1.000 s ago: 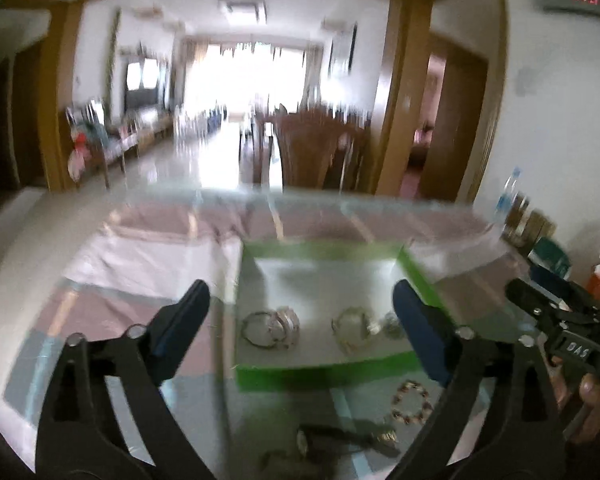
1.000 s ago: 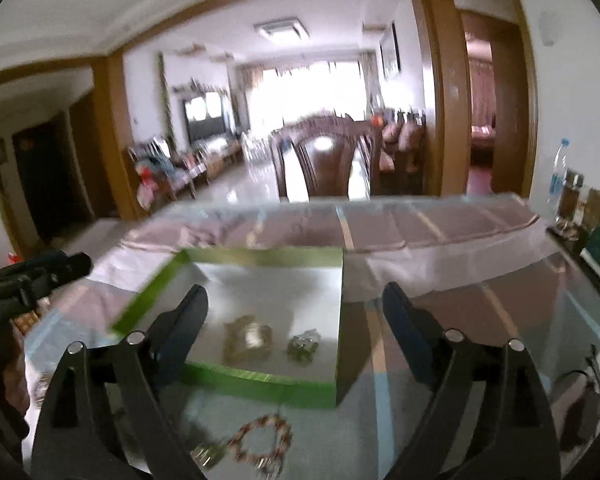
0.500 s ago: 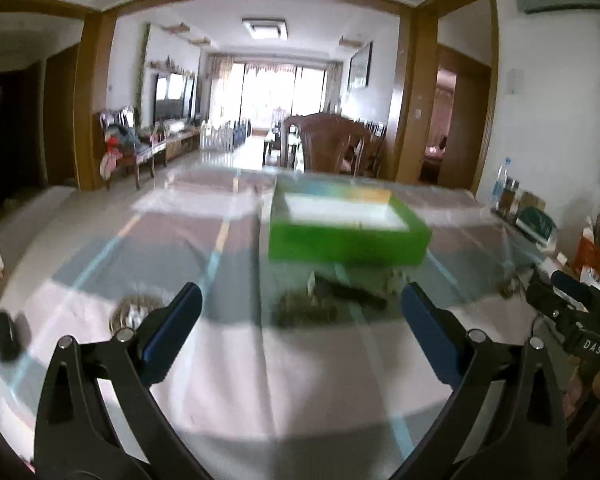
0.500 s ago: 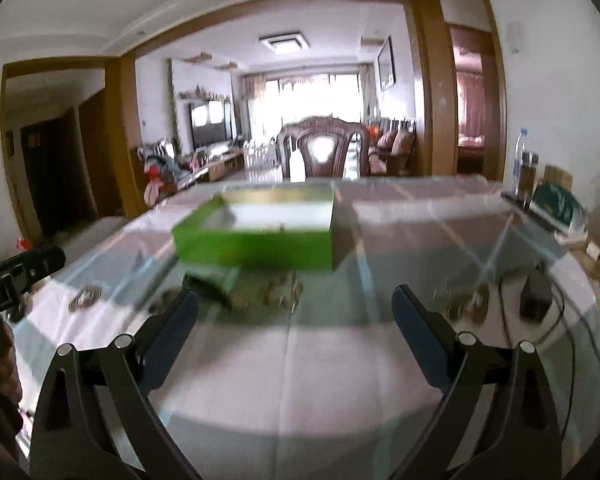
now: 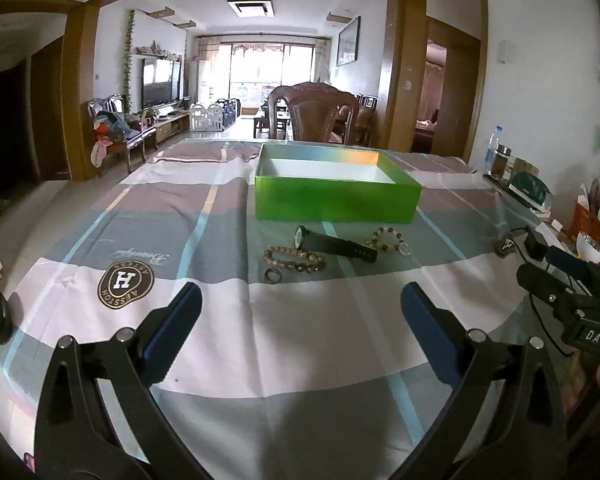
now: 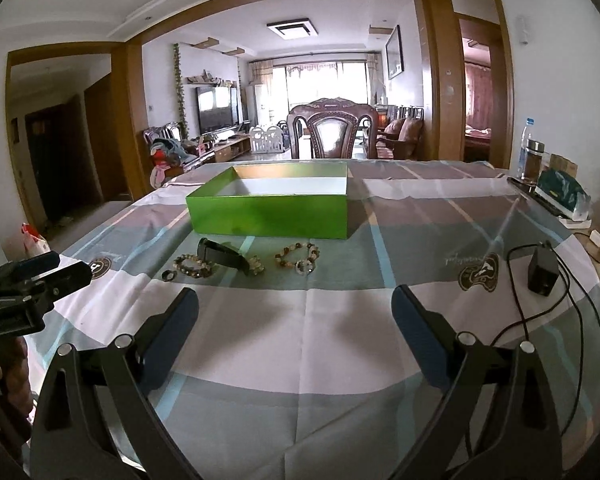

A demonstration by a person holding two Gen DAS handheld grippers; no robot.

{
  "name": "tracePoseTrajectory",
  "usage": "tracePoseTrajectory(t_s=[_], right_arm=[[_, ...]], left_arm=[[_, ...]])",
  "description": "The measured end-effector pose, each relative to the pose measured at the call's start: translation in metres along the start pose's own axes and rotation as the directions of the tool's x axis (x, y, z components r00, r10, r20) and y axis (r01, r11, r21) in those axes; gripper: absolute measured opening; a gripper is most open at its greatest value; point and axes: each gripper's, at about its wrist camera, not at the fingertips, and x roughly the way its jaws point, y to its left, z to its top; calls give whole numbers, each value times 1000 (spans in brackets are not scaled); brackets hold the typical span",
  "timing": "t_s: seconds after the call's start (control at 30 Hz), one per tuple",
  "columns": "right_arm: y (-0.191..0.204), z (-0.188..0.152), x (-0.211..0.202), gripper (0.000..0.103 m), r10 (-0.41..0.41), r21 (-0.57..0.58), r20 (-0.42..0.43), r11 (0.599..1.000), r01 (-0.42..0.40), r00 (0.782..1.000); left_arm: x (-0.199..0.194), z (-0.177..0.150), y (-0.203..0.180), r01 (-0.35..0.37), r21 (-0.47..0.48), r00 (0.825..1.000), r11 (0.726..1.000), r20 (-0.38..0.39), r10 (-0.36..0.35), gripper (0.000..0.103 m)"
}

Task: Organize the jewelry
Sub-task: 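Withdraw both tools from the box back above the table, then lower the left tool onto the brown wooden bead bracelet and close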

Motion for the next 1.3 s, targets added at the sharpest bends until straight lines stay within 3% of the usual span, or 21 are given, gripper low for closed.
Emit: tracePoseTrajectory(t_s=[0.8,1.17,1.3], right_arm=[[-9,1,20,95,0,8,-38,1000,0,999],[-19,10,75,92,23,29,-163,999,-18,986],[-20,11,103,83,32,22,-224,999,-28,974]], left_arm=[[25,3,-1,-1,9,999,1000,-51,1,99],[71,15,7,-20,-7,992,1000,-126,19,98],[102,19,11,-47,7,983,999,-180,48,94]])
